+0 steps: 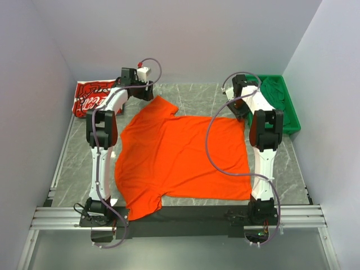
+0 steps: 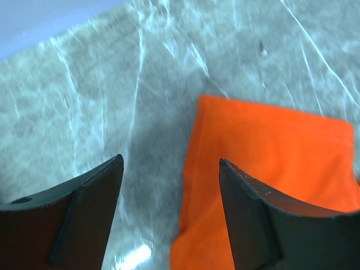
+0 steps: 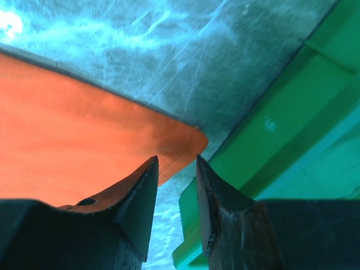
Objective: Fold and stack the t-shirts
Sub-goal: Flatten the tshirt out, then fold the tshirt
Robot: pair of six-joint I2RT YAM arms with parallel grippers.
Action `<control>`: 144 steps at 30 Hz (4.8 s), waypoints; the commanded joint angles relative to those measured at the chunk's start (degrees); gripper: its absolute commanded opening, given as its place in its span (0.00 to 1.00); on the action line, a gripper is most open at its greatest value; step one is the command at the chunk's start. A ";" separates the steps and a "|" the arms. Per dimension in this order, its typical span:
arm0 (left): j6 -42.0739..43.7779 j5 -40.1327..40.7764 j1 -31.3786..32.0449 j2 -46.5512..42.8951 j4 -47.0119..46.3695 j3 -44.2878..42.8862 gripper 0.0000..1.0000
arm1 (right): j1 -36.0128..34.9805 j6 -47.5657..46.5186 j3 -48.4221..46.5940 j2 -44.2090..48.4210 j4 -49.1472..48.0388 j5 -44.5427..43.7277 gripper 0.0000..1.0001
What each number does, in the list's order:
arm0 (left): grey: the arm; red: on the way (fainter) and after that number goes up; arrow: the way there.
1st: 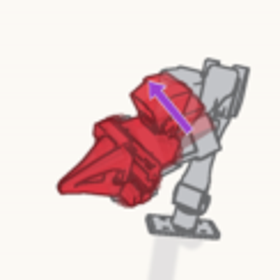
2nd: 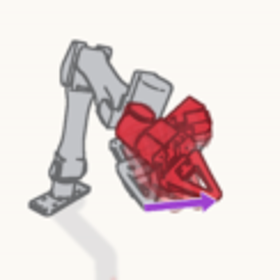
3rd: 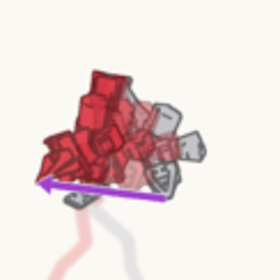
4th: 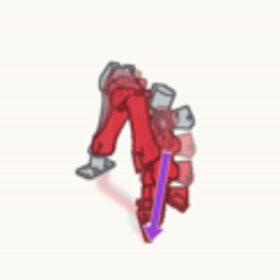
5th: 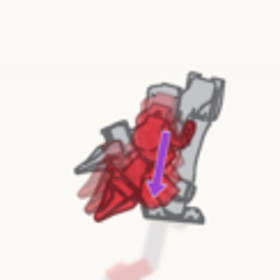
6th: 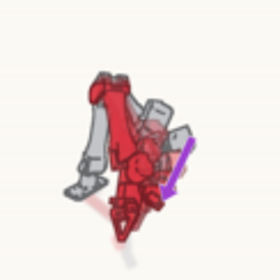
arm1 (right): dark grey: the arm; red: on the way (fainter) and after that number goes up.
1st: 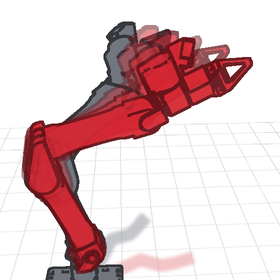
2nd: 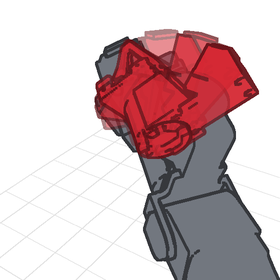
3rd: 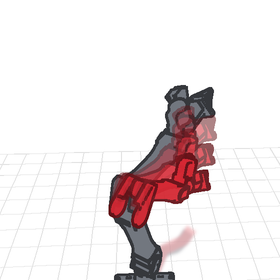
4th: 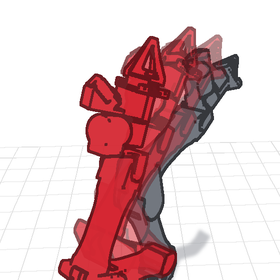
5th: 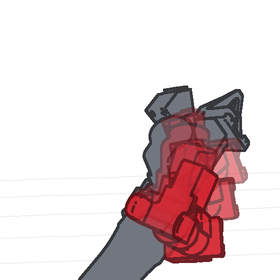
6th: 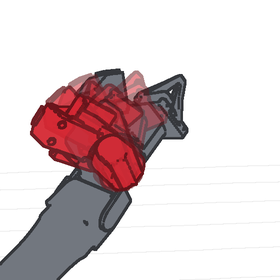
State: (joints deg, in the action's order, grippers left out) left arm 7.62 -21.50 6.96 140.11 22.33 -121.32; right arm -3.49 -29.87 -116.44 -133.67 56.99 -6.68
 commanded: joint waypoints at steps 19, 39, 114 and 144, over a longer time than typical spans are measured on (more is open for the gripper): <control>6.18 -2.23 4.02 10.00 -1.06 -12.28 0.58 | 0.76 -2.04 -4.67 -5.64 8.40 1.66 0.24; 8.29 -3.46 1.83 7.19 -1.76 -9.47 0.00 | 0.50 0.42 -8.54 -2.39 2.34 2.64 0.47; 27.17 -19.90 -4.32 -52.46 10.78 47.82 0.00 | 0.67 -11.79 16.15 20.28 3.12 17.93 0.00; 28.81 -18.25 -3.19 -46.52 17.53 49.34 0.58 | -0.82 -4.25 8.36 11.60 11.39 17.49 0.20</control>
State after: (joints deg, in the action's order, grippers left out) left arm 45.54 -38.83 0.97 91.44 47.77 -70.06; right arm -4.86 -39.75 -103.31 -117.75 68.90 12.73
